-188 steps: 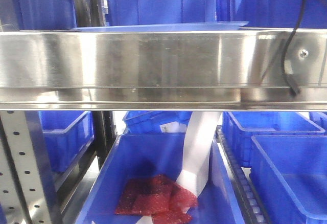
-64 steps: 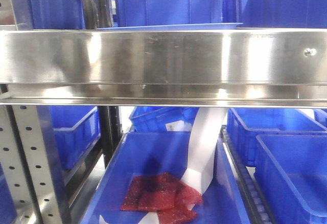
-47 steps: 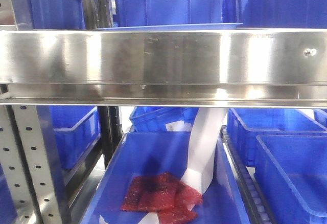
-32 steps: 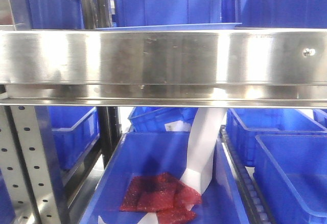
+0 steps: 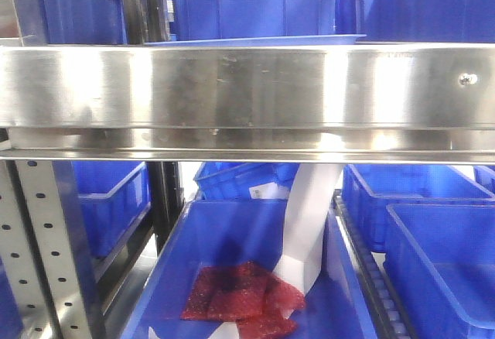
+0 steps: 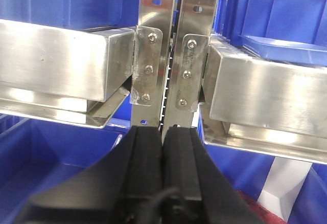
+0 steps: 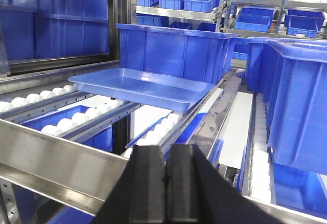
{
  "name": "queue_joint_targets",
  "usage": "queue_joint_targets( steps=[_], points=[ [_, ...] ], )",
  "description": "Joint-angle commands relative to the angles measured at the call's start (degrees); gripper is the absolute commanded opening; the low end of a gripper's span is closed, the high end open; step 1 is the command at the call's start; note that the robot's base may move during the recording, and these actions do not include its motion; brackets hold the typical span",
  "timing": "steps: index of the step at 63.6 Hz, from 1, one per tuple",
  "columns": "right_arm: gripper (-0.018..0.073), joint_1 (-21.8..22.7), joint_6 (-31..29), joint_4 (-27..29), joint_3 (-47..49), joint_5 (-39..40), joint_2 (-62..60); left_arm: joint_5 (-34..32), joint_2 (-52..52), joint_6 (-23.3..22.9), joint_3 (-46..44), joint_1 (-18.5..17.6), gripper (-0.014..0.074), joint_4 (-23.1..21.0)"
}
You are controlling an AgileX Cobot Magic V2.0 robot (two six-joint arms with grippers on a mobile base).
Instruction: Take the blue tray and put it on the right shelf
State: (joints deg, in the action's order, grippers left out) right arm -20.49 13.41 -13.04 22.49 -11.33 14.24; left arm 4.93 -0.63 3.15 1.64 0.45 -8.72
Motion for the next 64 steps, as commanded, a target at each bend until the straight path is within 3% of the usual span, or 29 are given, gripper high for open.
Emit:
queue_joint_targets(
  steps=[1, 14, 18, 26, 32, 37, 45, 64],
  points=[
    [0.0055, -0.12, -0.54, -0.88, 1.78, 4.86, 0.47, -4.58, -0.76, 0.21, 1.68, 0.12, -0.0048, -0.57],
    [0.0055, 0.17, -0.69, -0.50, 1.01, 3.99, 0.47, -4.58, -0.76, 0.21, 1.68, 0.12, -0.0048, -0.57],
    [0.0055, 1.57, -2.81, 2.16, -0.45, 2.18, 0.47, -4.58, -0.76, 0.21, 1.68, 0.12, -0.0048, -0.57],
    [0.0055, 9.44, -11.22, 14.13, -4.93, 3.46, 0.47, -4.58, -0.76, 0.21, 1.68, 0.12, -0.0048, -0.57],
    [0.0055, 16.32, -15.67, 19.71, -8.98, 7.98, -0.03, -4.58, -0.76, 0.21, 1.68, 0.12, -0.0048, -0.57],
    [0.0055, 21.27, -15.76, 20.29, -12.76, 11.01, -2.13, -4.58, -0.76, 0.21, 1.68, 0.12, -0.0048, -0.57],
    [0.0055, 25.15, -15.76, 20.37, -17.64, 12.60, -6.83, -4.58, -0.76, 0.21, 1.68, 0.12, -0.0048, -0.57],
    [0.0055, 26.25, -15.76, 20.37, -22.87, 12.50, -15.76, -4.58, -0.76, 0.21, 1.68, 0.12, -0.0048, -0.57]
  ],
)
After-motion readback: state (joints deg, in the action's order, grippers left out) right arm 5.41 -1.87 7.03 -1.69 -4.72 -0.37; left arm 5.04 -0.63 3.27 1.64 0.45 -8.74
